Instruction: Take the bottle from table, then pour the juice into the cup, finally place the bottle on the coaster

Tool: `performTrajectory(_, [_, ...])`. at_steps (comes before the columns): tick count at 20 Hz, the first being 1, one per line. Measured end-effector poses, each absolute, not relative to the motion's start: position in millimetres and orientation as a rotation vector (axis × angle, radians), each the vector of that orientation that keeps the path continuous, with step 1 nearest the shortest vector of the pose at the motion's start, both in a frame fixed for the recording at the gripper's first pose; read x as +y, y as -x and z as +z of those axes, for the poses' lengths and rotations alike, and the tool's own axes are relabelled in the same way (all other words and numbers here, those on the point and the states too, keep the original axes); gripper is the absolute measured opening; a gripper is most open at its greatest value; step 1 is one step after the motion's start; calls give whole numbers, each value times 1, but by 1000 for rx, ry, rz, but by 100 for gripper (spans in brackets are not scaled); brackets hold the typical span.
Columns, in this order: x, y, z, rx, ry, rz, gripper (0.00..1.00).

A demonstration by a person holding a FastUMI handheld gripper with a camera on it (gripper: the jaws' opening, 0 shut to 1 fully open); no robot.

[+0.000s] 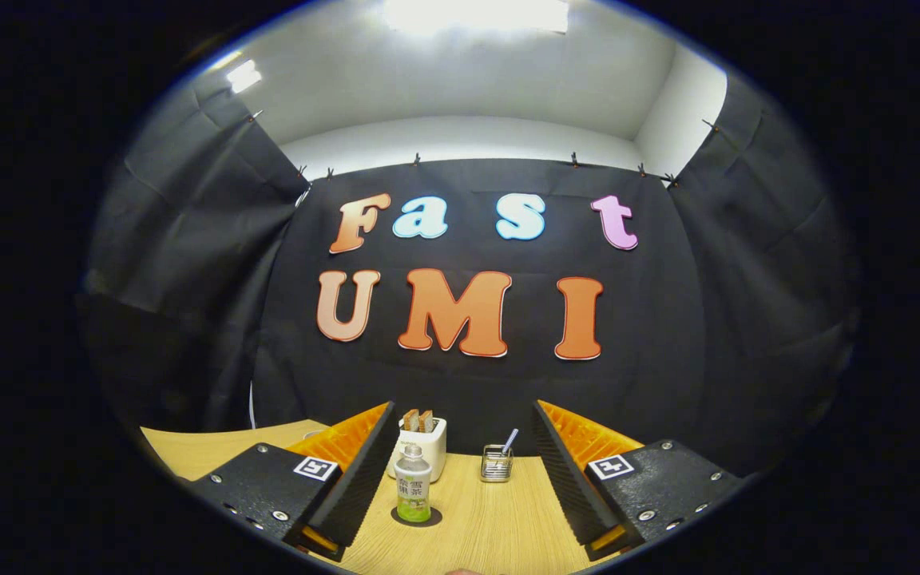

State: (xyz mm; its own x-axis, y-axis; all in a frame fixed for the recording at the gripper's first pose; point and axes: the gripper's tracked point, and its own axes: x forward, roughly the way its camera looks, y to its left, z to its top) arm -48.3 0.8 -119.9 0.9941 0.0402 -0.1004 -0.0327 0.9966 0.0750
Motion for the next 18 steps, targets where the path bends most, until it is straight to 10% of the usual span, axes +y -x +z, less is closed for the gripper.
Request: performTrajectory(18, [-19, 48, -119, 62, -106, 7, 98])
